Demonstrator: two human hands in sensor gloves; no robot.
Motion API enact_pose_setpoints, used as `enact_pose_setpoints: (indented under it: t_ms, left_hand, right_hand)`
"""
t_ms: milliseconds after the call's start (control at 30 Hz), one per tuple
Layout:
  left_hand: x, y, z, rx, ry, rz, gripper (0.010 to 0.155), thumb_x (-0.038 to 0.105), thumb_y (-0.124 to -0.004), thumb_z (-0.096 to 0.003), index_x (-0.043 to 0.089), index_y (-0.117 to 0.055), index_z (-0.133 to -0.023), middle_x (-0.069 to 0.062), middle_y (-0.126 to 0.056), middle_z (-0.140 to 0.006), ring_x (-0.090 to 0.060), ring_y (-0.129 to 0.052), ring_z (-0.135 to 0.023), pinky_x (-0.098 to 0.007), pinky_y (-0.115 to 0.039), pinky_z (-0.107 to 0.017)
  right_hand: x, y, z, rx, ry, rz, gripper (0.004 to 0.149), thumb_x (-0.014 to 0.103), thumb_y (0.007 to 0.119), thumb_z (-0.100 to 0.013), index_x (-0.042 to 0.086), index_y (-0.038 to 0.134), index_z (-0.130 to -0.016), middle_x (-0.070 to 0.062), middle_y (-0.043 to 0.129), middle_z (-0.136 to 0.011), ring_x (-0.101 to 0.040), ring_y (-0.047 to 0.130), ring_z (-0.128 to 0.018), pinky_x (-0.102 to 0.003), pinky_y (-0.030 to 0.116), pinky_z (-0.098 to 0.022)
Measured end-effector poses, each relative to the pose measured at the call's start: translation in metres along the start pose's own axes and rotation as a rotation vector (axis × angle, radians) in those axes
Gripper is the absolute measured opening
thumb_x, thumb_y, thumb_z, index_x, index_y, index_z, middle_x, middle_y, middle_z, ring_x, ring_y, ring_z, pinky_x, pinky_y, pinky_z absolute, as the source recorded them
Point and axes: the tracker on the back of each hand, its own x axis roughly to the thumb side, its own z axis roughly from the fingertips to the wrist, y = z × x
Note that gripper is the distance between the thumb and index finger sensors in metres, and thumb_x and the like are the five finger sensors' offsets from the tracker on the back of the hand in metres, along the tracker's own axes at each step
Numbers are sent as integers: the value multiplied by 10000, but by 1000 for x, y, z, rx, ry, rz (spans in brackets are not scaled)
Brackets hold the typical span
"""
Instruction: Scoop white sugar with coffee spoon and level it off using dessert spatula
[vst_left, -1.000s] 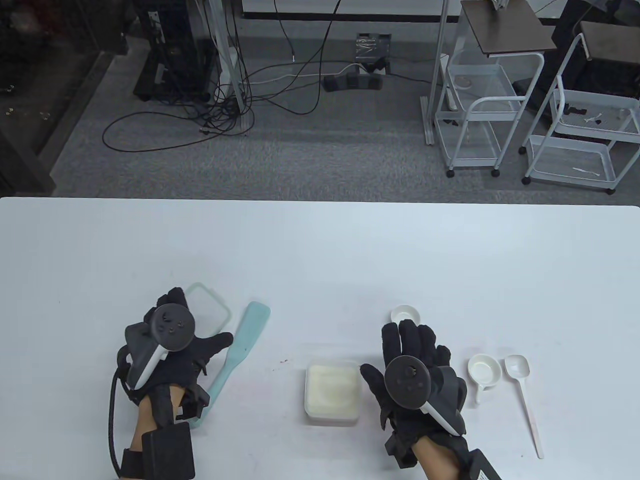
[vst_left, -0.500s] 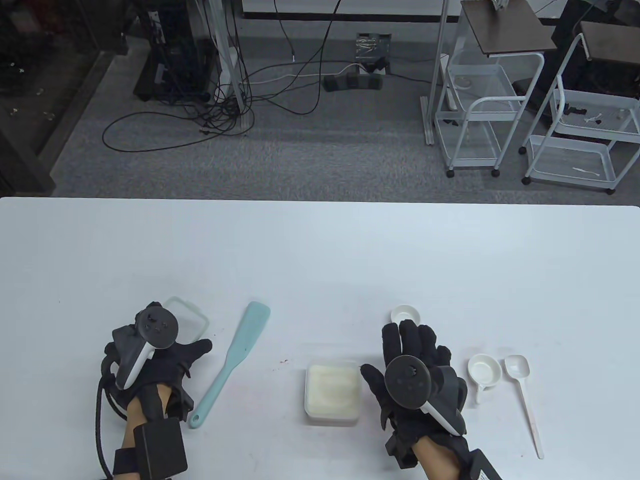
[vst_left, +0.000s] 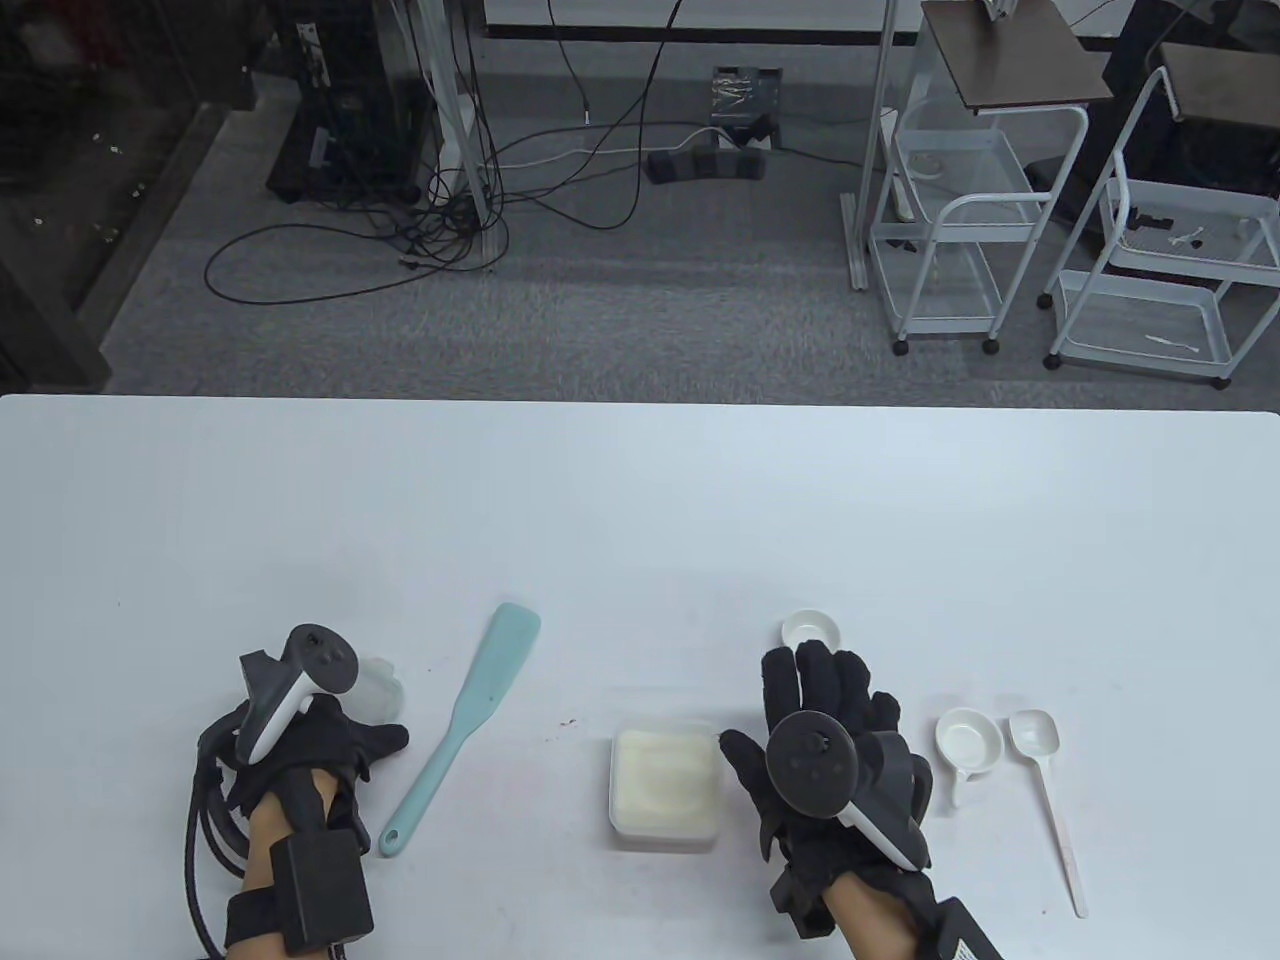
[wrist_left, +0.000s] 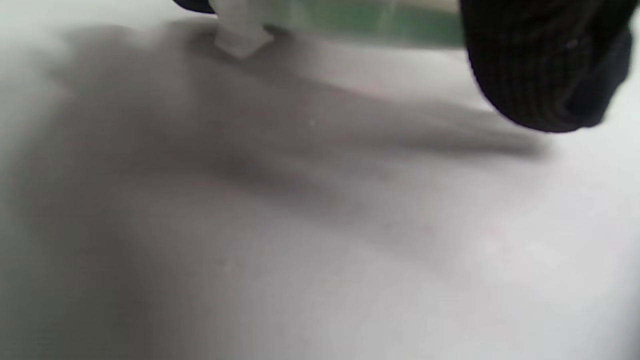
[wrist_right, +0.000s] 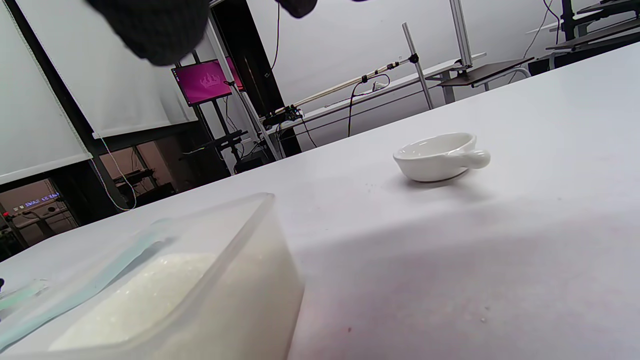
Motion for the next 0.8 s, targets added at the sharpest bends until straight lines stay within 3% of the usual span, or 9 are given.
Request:
enact_pose_setpoints:
  t_ms: [333,467,633,800]
  left_hand:
    - [2,1,2,-8,23,-38,1231,714,-824,-314,68,-199,-1155,-296,-276,-1216,-599,-374,-1063,-839,-295,-667]
    - [10,14,12,74,-10,-13,1229,734,-791,-313,69,-189,-1152,-297,-238,-1213,-609,-356,-1060,-839,-292,-663]
    - [42,42,48,255,-296,187,1194,741,-749,-323,79,-194,-1147,-294,-233,-1209,-603,-360,-1061,-825,-308,-675]
    - [88,60,109,478,-542,81,1186,763,-726,-311,90,-230,-1152,-269,-274,-1218,-589,-403,-1065,-813,-353,-683]
  right_hand:
    - [0,0,0,1,1,0,809,484,693,-451,94,348,-1069,-281,227,-1128,-633,250,-999,-863,280,-636]
    - [0,0,0,0,1,-3,808,484,694,-451,96,347,-1069,-279,227,-1128,-631,250,-1000,-863,279,-636]
    - [0,0,0,0,5,-4,809,483,695,-451,95,348,-1069,-281,228,-1127,-632,252,-999,-863,279,-636]
    - [0,-1,0,-7,7,-5,809,483,695,-451,96,347,-1069,-280,229,-1128,-632,251,-999,-863,279,-636]
